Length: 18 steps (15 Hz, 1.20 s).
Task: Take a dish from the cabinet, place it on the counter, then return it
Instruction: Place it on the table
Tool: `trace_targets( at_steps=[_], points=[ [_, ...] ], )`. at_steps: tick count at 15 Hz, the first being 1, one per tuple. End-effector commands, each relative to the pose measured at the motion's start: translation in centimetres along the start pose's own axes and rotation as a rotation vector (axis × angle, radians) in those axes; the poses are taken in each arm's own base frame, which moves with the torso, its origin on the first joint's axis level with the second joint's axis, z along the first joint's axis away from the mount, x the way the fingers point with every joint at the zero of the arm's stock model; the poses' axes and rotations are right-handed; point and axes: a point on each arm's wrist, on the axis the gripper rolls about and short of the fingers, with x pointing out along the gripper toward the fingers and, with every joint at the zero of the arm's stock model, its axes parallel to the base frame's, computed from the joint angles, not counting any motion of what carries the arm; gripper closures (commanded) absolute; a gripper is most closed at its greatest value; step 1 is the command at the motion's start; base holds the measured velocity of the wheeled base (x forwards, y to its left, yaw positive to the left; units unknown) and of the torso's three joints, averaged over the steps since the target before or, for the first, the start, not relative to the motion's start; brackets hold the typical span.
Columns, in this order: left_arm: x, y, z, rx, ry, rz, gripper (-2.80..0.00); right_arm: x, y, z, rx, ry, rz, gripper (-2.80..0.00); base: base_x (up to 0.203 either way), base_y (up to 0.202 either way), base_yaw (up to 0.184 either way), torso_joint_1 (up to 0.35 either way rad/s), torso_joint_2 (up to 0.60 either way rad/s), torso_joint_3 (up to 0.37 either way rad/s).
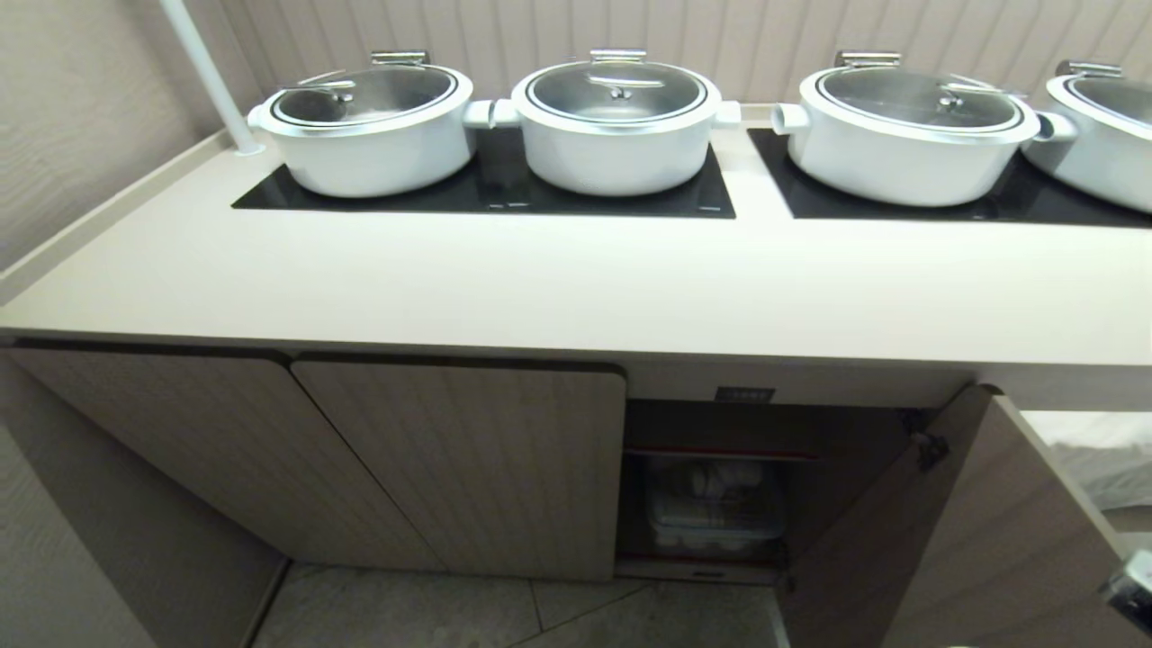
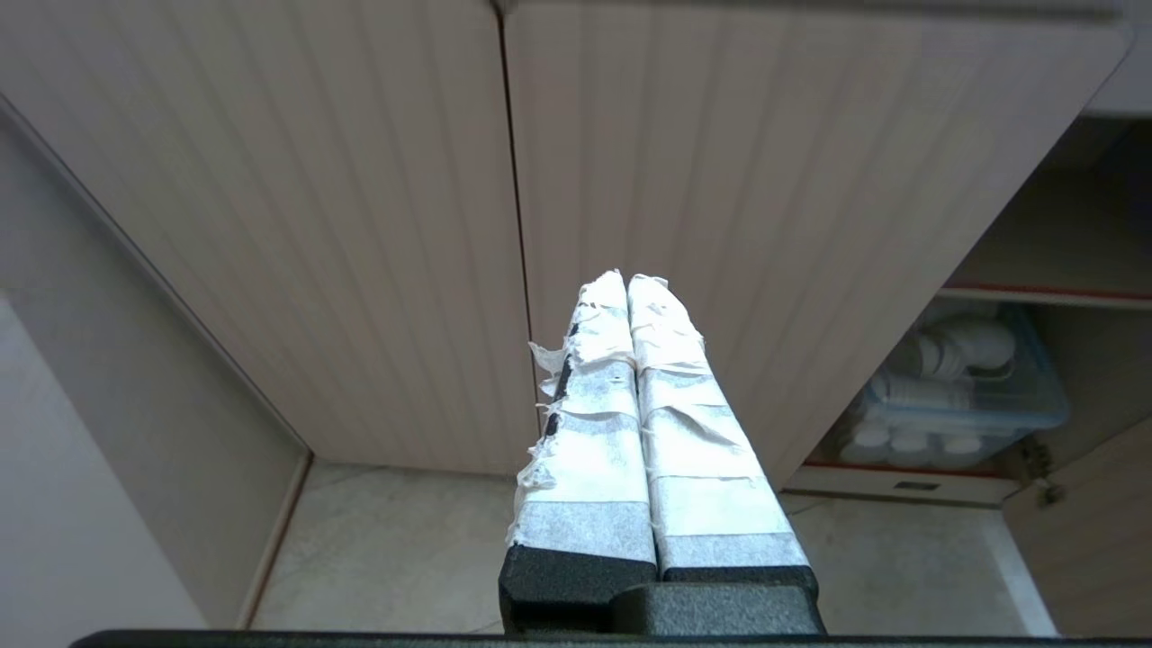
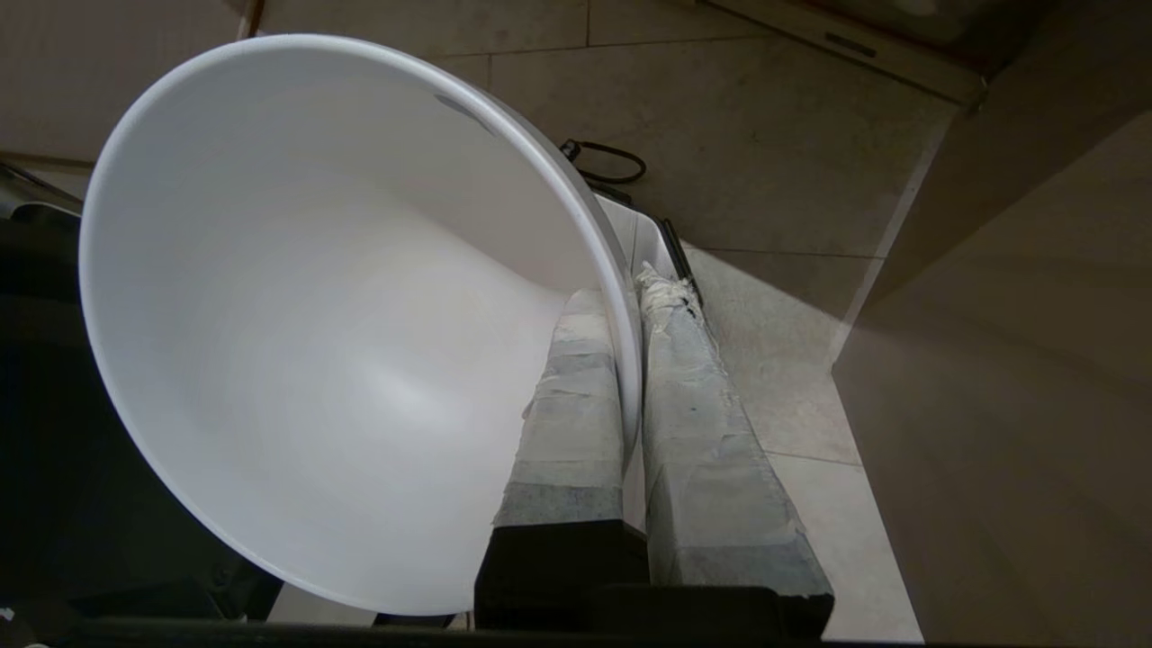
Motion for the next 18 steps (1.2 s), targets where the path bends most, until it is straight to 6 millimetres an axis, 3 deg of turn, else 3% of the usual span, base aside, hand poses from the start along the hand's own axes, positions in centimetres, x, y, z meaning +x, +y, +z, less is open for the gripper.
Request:
trace_targets(
  at_steps=[1, 18],
  points=[
    [0.0, 0.0, 0.0, -0.001, 0.0, 0.0, 0.0, 0.0, 0.0, 0.3, -0.003, -0.006, 0.003, 0.0, 0.0, 0.0, 0.0, 0.281, -0.61, -0.325],
    [0.0, 0.0, 0.0, -0.001, -0.001, 0.0, 0.0, -0.3, 0.0, 1.6, 0.002, -0.011, -0.004, 0.0, 0.0, 0.0, 0.0, 0.168, -0.35, -0.183]
  ],
)
